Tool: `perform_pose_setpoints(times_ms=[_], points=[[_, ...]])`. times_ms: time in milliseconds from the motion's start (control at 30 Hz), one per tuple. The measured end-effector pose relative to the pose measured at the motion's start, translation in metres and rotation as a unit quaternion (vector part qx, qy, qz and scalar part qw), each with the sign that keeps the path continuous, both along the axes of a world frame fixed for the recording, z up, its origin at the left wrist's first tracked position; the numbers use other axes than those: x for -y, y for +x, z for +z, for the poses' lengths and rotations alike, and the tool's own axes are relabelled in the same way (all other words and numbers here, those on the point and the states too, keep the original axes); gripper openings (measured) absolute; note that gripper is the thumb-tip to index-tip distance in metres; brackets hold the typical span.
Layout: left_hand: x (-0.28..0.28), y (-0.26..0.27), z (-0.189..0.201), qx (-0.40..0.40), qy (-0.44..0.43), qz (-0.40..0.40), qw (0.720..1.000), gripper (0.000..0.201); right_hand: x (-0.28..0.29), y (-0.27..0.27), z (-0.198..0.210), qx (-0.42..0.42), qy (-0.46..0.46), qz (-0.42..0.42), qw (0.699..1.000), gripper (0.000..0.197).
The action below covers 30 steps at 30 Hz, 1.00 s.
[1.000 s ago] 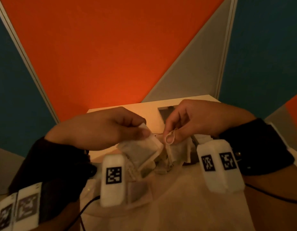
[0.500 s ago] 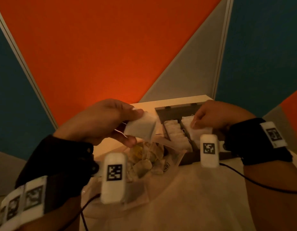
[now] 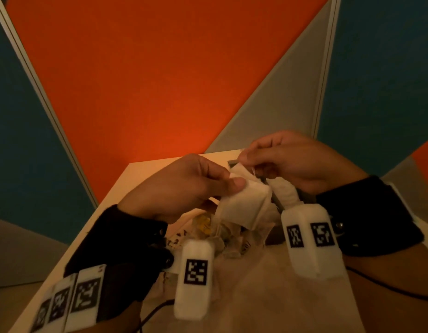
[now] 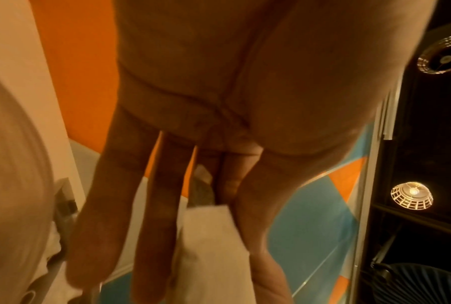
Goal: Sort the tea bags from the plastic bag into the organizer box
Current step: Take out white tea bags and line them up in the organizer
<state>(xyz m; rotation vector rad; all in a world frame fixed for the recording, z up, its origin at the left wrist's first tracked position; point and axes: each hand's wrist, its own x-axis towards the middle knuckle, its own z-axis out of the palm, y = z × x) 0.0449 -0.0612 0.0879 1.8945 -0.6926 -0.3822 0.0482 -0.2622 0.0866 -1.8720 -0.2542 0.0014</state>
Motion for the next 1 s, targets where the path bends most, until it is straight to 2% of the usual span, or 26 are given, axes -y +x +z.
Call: perform_pose_setpoints(times_ms=[100, 167, 267, 333, 400, 467, 533, 567, 633, 700, 767, 900, 1000], points=[[-0.002, 0.0, 0.001, -0.002, 0.008, -0.027, 1.0, 0.028, 0.013, 0.005, -0.002, -0.014, 0.046, -0.058, 0.997, 0.01], [-0.002, 0.0, 0.002, -0.002, 0.005, -0.036, 0.999, 0.025, 0.025, 0.011, -0.009, -0.018, 0.023, -0.104, 0.994, 0.011], [-0.002, 0.0, 0.002, -0.001, 0.003, -0.038, 0.999, 0.026, 0.045, 0.023, -0.027, -0.029, -0.096, -0.201, 0.974, 0.009], [-0.002, 0.001, 0.003, -0.012, -0.002, -0.04, 0.999, 0.023, 0.059, 0.03, -0.037, -0.068, -0.214, -0.247, 0.943, 0.01], [-0.003, 0.002, 0.003, -0.022, -0.01, -0.041, 0.999, 0.022, 0.063, 0.028, -0.034, -0.074, -0.268, -0.268, 0.922, 0.014], [-0.004, 0.003, 0.003, -0.027, -0.019, -0.037, 0.999, 0.022, 0.057, 0.019, -0.022, -0.035, -0.222, -0.216, 0.95, 0.017], [-0.003, 0.003, 0.003, -0.03, -0.026, -0.035, 0.999, 0.022, 0.04, 0.004, -0.006, -0.004, -0.135, -0.09, 0.987, 0.026], [-0.003, 0.003, 0.003, -0.032, -0.026, -0.035, 0.999, 0.022, 0.031, -0.004, 0.001, -0.001, -0.105, -0.017, 0.994, 0.034], [-0.002, 0.003, 0.003, -0.034, -0.024, -0.035, 0.999, 0.022, 0.017, -0.01, 0.005, 0.003, -0.117, 0.075, 0.99, 0.038], [-0.003, 0.002, 0.004, -0.031, -0.019, -0.034, 0.999, 0.021, 0.01, -0.01, 0.005, 0.02, -0.171, 0.094, 0.98, 0.024], [-0.005, 0.001, 0.005, -0.025, -0.011, -0.033, 0.999, 0.022, 0.009, -0.008, 0.004, 0.026, -0.168, 0.099, 0.98, 0.016], [-0.008, 0.004, 0.004, -0.004, 0.037, -0.014, 0.999, 0.033, 0.02, -0.01, 0.005, 0.026, -0.113, 0.055, 0.992, 0.026], [-0.01, 0.008, 0.001, 0.015, 0.081, 0.014, 0.996, 0.035, 0.037, -0.012, 0.007, 0.035, -0.145, -0.001, 0.989, 0.02]])
